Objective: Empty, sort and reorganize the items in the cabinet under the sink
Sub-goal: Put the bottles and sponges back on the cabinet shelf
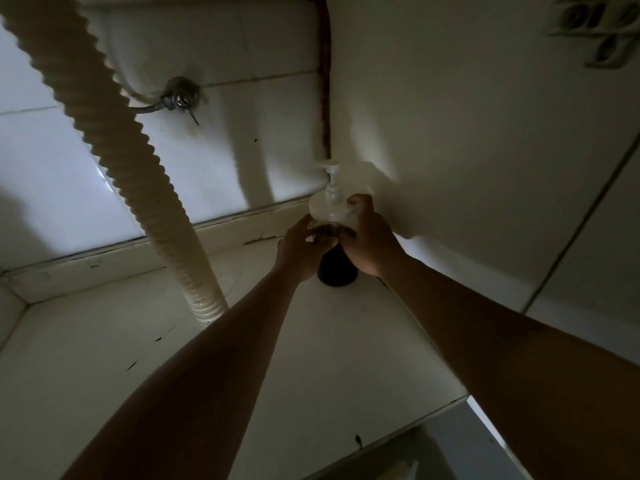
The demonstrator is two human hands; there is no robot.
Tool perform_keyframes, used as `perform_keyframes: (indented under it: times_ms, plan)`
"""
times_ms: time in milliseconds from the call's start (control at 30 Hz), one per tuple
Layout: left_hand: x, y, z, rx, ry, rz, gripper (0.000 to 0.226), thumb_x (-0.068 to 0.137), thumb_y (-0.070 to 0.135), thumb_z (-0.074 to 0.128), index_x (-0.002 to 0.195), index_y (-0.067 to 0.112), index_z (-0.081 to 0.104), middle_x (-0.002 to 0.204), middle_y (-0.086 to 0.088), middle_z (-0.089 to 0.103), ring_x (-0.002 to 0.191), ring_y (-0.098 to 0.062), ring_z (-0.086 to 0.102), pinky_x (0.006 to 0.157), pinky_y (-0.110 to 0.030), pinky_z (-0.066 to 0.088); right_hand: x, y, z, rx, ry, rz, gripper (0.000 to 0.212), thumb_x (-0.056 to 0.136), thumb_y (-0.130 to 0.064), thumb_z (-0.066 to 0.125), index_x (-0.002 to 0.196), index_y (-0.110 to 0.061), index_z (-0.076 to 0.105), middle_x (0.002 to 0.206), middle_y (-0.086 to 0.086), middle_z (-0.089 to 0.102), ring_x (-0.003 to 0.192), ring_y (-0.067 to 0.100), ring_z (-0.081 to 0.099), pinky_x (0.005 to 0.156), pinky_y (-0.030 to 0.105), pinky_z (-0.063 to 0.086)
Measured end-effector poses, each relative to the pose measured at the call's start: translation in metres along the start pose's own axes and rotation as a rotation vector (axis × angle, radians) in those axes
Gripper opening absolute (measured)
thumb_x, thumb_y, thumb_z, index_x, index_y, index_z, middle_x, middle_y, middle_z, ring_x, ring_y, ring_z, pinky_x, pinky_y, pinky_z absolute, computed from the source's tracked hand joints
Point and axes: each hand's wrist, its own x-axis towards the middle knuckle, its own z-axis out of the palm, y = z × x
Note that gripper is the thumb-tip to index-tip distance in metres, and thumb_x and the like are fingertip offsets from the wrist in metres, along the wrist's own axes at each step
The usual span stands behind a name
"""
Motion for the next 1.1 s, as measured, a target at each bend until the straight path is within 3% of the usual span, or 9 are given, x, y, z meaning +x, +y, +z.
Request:
perform_keyframes:
  times_ms: [233,300,367,400,500,567,767,933,1100]
  plan:
    - [0.022,0.012,0.022,0.093,0.065,-0.063,0.064,0.092,0.036,0.063,0.149,0.032,0.034,0.138,-0.002,0.058,0.124,-0.027,0.055,0.096,-0.036,0.045,0.01,-0.002,0.001,-0.112,-0.041,0.031,0.076,0.098,-0.017,0.051,0.16,-0.024,0.005,0.156,0.015,0.027,0.137,0.033,0.041,0.109,0.044,0.043]
    - [0.025,0.012,0.025,0.064,0.085,-0.087,0.064,0.092,0.033,0.063,0.149,0.032,0.035,0.138,-0.001,0.057,0.126,-0.027,0.054,0.094,-0.035,0.045,0.009,0.005,-0.002,-0.091,-0.076,0.046,0.08,0.098,-0.011,0.048,0.159,-0.027,-0.001,0.155,0.014,0.033,0.117,0.025,0.054,0.087,0.034,0.053]
    - [0.028,0.01,0.027,-0.024,0.109,-0.136,0.062,0.094,0.031,0.062,0.15,0.03,0.035,0.14,-0.002,0.056,0.126,-0.024,0.054,0.093,-0.034,0.047,0.01,0.011,-0.005,-0.047,-0.127,0.071,0.085,0.096,-0.005,0.046,0.158,-0.035,-0.004,0.155,0.01,0.035,0.081,0.012,0.052,0.06,0.021,0.043]
    - [0.027,0.007,0.028,-0.063,0.121,-0.145,0.06,0.095,0.03,0.061,0.149,0.029,0.035,0.139,-0.002,0.056,0.125,-0.023,0.055,0.09,-0.032,0.048,0.011,0.012,-0.006,-0.026,-0.138,0.074,0.086,0.096,-0.004,0.045,0.158,-0.037,-0.004,0.157,0.008,0.033,0.077,0.009,0.05,0.058,0.02,0.04]
    - [0.021,-0.004,0.028,-0.091,0.1,-0.12,0.054,0.097,0.022,0.057,0.147,0.029,0.037,0.139,0.001,0.056,0.124,-0.019,0.056,0.087,-0.028,0.05,0.008,0.005,-0.007,0.023,-0.11,0.066,0.081,0.096,-0.002,0.043,0.159,-0.031,0.002,0.16,0.007,0.029,0.123,0.026,0.054,0.091,0.033,0.051]
    - [0.01,-0.009,0.029,-0.087,0.064,-0.117,0.053,0.099,0.019,0.054,0.147,0.03,0.037,0.142,0.001,0.053,0.127,-0.016,0.053,0.09,-0.027,0.05,-0.004,0.002,-0.005,0.047,-0.079,0.041,0.076,0.096,-0.001,0.045,0.159,-0.024,0.011,0.159,0.009,0.031,0.14,0.027,0.039,0.108,0.031,0.037]
    - [-0.05,0.003,0.007,0.009,-0.036,-0.068,0.045,0.1,0.021,0.053,0.143,0.03,0.044,0.14,0.003,0.055,0.108,-0.006,0.058,0.063,-0.011,0.043,-0.08,0.003,-0.016,-0.021,-0.1,0.009,0.068,0.096,-0.005,0.044,0.157,-0.028,0.026,0.153,0.006,0.043,0.132,0.027,0.048,0.111,0.038,0.041]
    - [-0.134,0.03,-0.007,0.023,-0.24,-0.023,0.025,0.092,0.032,0.062,0.117,0.031,0.064,0.115,0.002,0.07,0.086,-0.007,0.068,0.066,-0.023,0.058,-0.183,0.018,-0.049,-0.116,-0.123,0.131,0.05,0.095,-0.011,0.046,0.137,-0.038,0.051,0.133,-0.005,0.058,0.121,0.015,0.054,0.106,0.031,0.043]
    - [-0.191,0.053,-0.001,-0.037,-0.557,0.004,0.029,0.073,0.043,0.07,0.099,0.031,0.069,0.093,-0.003,0.075,0.084,-0.024,0.073,0.082,-0.048,0.059,-0.282,0.038,-0.075,-0.088,-0.09,0.274,0.042,0.093,-0.011,0.051,0.131,-0.029,0.056,0.132,0.002,0.059,0.117,0.021,0.058,0.097,0.031,0.048]
